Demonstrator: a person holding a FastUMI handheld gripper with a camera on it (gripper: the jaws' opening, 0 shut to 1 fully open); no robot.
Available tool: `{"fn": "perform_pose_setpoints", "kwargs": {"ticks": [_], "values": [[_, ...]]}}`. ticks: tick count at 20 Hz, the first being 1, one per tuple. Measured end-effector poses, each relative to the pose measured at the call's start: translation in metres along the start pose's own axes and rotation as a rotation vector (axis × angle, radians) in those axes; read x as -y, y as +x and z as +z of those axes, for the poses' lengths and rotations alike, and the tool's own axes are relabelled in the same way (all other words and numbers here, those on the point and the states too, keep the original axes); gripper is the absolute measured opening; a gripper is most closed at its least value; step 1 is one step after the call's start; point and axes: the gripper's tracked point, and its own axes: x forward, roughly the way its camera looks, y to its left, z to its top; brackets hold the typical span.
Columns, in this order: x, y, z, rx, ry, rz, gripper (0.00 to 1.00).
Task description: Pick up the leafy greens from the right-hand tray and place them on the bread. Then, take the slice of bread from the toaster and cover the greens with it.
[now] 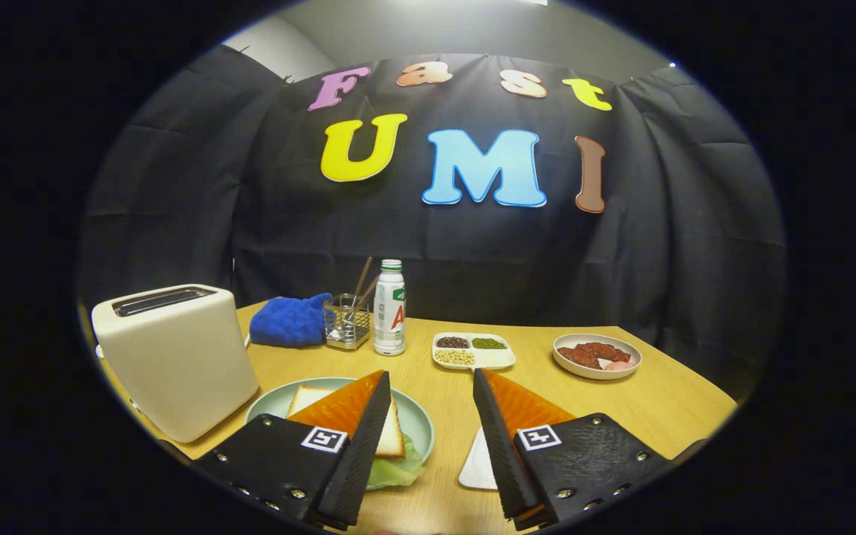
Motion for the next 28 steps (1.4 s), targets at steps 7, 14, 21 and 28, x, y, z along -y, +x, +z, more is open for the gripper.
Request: {"fn": "perform_pose_setpoints", "kwargs": {"ticks": [7,14,21,28], "values": [[0.058,-0.010,0.010,0.012,0.071,-0.052,0.69],[0.115,-0.014,0.014,0.024,0.095,-0.108,0.69],[0.174,-0.021,0.019,0.043,0.080,-0.157,0.69],[0.221,-0.017,0.024,0.067,0.069,-0.154,0.69]]}}
